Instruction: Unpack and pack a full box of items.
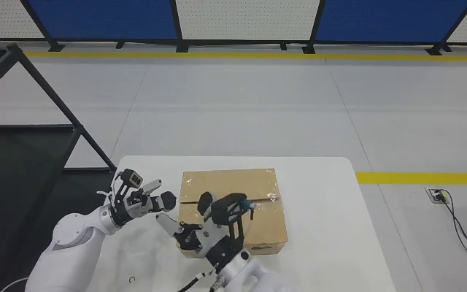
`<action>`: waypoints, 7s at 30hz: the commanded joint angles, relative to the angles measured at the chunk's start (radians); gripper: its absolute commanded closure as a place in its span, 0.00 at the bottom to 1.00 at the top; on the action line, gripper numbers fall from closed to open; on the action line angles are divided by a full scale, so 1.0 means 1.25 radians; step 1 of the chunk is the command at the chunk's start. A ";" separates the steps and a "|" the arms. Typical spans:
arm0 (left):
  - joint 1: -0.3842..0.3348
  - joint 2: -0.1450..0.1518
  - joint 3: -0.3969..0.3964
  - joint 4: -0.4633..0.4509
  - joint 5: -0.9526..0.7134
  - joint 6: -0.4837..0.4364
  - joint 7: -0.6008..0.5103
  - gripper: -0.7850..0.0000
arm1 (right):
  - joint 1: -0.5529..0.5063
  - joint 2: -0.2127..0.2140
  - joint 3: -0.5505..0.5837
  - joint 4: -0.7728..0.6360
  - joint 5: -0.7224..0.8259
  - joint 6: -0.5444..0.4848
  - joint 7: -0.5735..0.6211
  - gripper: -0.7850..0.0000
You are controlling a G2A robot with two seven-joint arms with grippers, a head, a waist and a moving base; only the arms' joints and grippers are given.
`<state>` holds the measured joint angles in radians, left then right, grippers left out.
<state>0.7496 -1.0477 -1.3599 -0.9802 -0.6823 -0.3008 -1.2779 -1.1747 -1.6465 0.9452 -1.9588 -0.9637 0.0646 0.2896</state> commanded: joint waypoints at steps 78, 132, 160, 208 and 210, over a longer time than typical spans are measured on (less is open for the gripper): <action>0.188 0.015 0.042 -0.428 0.125 0.263 0.306 0.00 | -0.079 0.116 0.291 0.066 0.460 -0.202 0.211 0.00; 0.292 0.012 0.001 -0.541 0.127 0.340 0.451 1.00 | -0.047 0.161 0.252 0.104 0.508 -0.221 0.199 0.00; 0.273 0.005 -0.003 -0.490 0.062 0.321 0.398 1.00 | 0.077 0.122 0.088 0.248 0.535 -0.156 -0.112 0.00; 0.215 -0.004 0.024 -0.410 0.055 0.320 0.352 1.00 | 0.164 0.086 0.073 0.354 0.548 -0.005 -0.179 0.00; 0.215 -0.004 0.023 -0.408 0.054 0.319 0.352 1.00 | 0.163 0.086 0.075 0.360 0.550 -0.002 -0.173 0.00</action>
<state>1.0180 -1.0528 -1.3303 -1.4917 -0.6141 0.0980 -0.8383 -0.9696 -1.5393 1.0374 -1.5119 -0.2770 0.0611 0.0706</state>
